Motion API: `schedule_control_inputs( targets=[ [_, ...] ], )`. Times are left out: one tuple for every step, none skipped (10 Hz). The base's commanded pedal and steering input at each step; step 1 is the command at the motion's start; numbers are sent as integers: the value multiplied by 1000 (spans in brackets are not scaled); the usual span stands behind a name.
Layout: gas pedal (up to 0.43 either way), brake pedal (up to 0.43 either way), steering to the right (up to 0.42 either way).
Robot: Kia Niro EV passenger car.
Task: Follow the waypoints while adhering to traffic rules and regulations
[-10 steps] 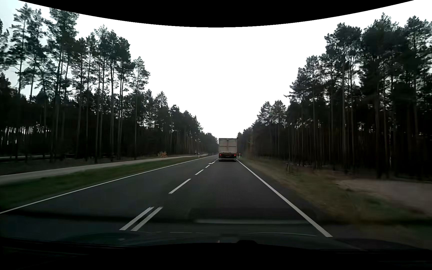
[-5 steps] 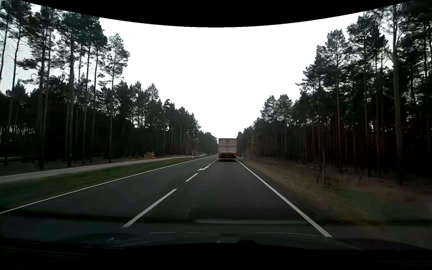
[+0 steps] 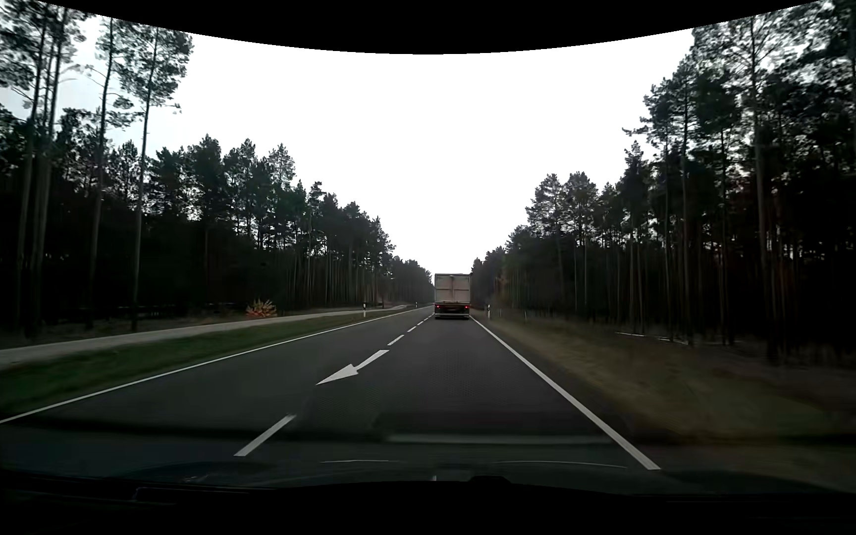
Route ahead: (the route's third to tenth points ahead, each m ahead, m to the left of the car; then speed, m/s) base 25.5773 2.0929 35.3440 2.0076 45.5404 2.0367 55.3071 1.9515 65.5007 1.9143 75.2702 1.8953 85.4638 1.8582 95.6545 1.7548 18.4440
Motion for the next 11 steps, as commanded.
schedule_control_inputs(
  targets=[
    [157, 0, 1],
    [157, 0, 1],
    [157, 0, 1],
    [157, 0, 1],
    [157, 0, 1],
    [157, 0, 1],
    [157, 0, 1],
    [157, 0, 2],
    [157, 0, 2],
    [157, 0, 3],
    [157, 0, 3]
  ],
)
